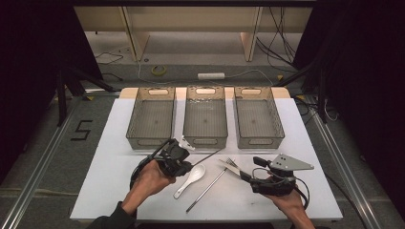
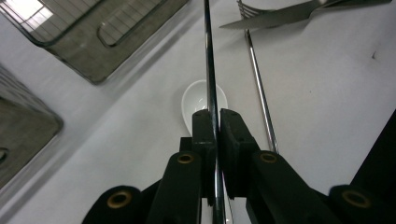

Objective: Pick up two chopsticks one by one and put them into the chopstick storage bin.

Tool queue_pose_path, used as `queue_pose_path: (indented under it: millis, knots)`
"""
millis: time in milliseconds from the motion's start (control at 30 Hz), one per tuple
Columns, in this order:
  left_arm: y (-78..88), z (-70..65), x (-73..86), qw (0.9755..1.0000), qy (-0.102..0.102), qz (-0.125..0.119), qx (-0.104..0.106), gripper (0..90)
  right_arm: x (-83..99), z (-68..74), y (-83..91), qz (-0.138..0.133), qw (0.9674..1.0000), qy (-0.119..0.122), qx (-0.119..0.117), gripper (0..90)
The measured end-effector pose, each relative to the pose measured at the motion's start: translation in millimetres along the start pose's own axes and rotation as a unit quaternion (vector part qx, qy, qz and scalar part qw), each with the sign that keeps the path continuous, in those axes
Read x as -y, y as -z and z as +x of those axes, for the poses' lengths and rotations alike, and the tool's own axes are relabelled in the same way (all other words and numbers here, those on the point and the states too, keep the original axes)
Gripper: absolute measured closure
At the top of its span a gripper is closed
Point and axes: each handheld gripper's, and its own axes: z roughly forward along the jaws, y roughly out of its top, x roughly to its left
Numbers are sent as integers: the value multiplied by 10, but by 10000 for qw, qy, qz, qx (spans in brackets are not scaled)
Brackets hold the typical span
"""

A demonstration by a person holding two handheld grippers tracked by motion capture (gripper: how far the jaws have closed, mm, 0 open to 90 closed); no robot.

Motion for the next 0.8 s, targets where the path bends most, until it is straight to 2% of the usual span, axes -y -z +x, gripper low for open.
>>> queue_pose_path:
  millis: [167, 333, 600, 800]
  knots:
    - [151, 50, -17, 9996, 69, -260, 75, 848, 0, -1, 1, -3, 10000, -3, 2, 273]
    - [316, 151, -47, 9982, 190, -575, 2, 848, 0, -7, 6, -7, 10000, -23, 14, 273]
    - [495, 467, -47, 9953, 426, -805, -325, 847, 4, -17, 2, -9, 10000, -44, 18, 273]
    - [545, 777, -72, 9917, 734, -897, -559, 847, 7, -24, -3, 14, 10000, -69, 14, 273]
